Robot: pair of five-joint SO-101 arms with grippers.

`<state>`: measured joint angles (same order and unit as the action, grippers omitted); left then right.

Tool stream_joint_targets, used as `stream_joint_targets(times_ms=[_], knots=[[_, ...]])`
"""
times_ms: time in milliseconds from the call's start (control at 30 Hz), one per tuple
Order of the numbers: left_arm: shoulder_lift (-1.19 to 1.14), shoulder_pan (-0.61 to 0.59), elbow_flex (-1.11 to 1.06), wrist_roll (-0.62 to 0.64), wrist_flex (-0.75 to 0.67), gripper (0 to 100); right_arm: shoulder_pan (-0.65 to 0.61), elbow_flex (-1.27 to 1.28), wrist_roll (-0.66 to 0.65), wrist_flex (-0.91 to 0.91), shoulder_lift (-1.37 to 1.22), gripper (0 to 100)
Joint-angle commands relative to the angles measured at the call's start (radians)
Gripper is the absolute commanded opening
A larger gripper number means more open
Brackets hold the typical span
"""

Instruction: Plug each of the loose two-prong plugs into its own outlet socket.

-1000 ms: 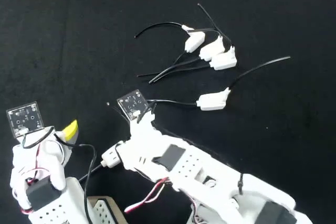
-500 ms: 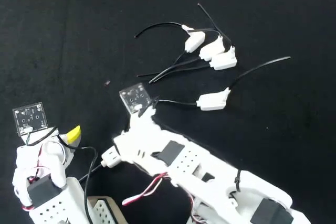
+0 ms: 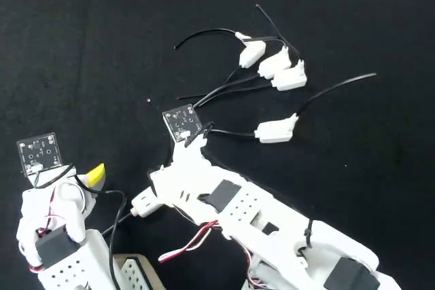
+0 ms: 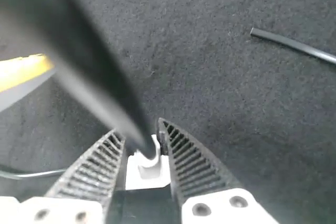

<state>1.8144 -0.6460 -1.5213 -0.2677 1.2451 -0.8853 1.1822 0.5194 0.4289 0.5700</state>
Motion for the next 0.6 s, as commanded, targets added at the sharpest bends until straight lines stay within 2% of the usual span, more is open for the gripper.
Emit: stream_joint_targets(times_ms=[0, 100, 267, 567], knots=[[0.008, 0.022, 0.002, -0.006, 0.0, 40, -0.023, 0.007, 0.014, -0.017, -0.005, 1.1], [0.008, 0.042, 0.002, -0.008, 0.0, 40, -0.02, 0.035, 0.014, -0.029, -0.005, 1.1], [0.008, 0.044, -0.005, -0.008, 0.0, 40, -0.023, 0.096, 0.012, -0.157, -0.005, 1.1], [0.008, 0.045, -0.005, -0.008, 0.0, 40, -0.023, 0.096, 0.011, -0.166, -0.004, 1.1]])
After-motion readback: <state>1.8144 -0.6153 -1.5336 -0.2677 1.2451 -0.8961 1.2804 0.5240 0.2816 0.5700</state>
